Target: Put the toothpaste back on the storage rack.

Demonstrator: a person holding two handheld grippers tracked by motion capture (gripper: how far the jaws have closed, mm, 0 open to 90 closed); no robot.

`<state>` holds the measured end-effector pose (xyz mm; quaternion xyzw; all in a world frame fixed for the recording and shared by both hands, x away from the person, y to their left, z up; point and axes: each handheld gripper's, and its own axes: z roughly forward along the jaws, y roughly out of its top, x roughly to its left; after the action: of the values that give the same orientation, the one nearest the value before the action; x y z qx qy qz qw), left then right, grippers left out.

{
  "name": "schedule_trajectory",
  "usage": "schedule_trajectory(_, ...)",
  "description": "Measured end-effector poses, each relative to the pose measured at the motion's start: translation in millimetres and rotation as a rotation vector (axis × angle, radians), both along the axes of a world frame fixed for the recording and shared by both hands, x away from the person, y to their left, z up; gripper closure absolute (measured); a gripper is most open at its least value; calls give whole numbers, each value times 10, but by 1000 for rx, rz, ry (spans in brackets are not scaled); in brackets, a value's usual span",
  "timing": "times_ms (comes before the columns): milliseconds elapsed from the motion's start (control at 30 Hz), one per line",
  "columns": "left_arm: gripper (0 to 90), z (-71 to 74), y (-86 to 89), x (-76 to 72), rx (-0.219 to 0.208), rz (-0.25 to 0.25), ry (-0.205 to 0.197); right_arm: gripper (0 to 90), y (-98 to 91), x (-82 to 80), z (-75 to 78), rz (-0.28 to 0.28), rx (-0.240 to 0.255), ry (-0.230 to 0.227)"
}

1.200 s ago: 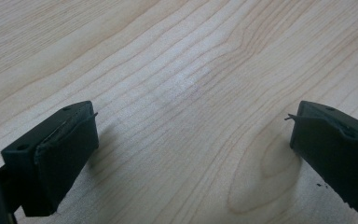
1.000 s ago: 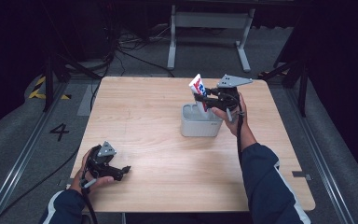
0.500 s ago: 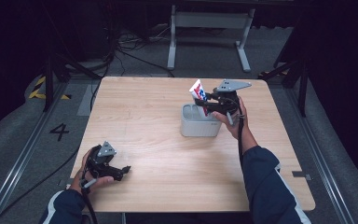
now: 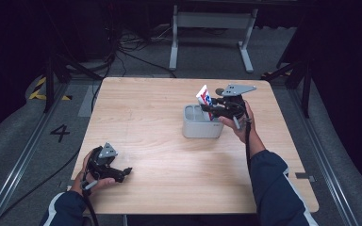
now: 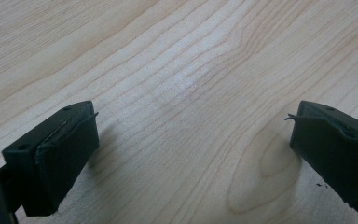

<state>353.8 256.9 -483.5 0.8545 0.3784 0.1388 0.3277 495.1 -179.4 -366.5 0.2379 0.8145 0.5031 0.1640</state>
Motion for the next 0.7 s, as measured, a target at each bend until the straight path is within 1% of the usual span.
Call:
schedule_trajectory(100,16,1,0,-2,2,2,0,619,-6,-8,-9,5,-34,3)
schedule_trajectory(167,16,1,0,-2,2,2,0,618,-9,-10,-10,7,-43,7)
schedule_trajectory(200,16,1,0,-2,2,2,0,616,-23,-16,0,11,-70,17)
schedule_trajectory(267,16,1,0,-2,1,2,0,615,-27,-18,5,13,-78,20)
schedule_trajectory(333,16,1,0,-2,2,2,0,614,-36,-20,12,15,-99,28)
schedule_trajectory(400,16,1,-2,-5,1,5,0,612,-44,-11,14,14,-130,44)
schedule_trajectory(467,16,1,-1,-4,1,6,-1,612,-43,-11,13,13,-138,47)
schedule_trajectory(500,17,0,-1,-5,-1,6,-3,610,-42,-11,9,10,-161,56)
schedule_trajectory(533,17,0,-2,-5,-1,6,-2,610,-42,-11,9,10,-161,56)
schedule_trajectory(600,17,0,-2,-6,-2,6,-1,609,-51,-21,20,6,-180,59)
schedule_trajectory(667,17,0,-2,-6,-2,6,-1,608,-66,-26,25,6,-180,59)
schedule_trajectory(700,17,0,-1,-5,0,6,-3,607,-74,-24,22,5,-181,67)
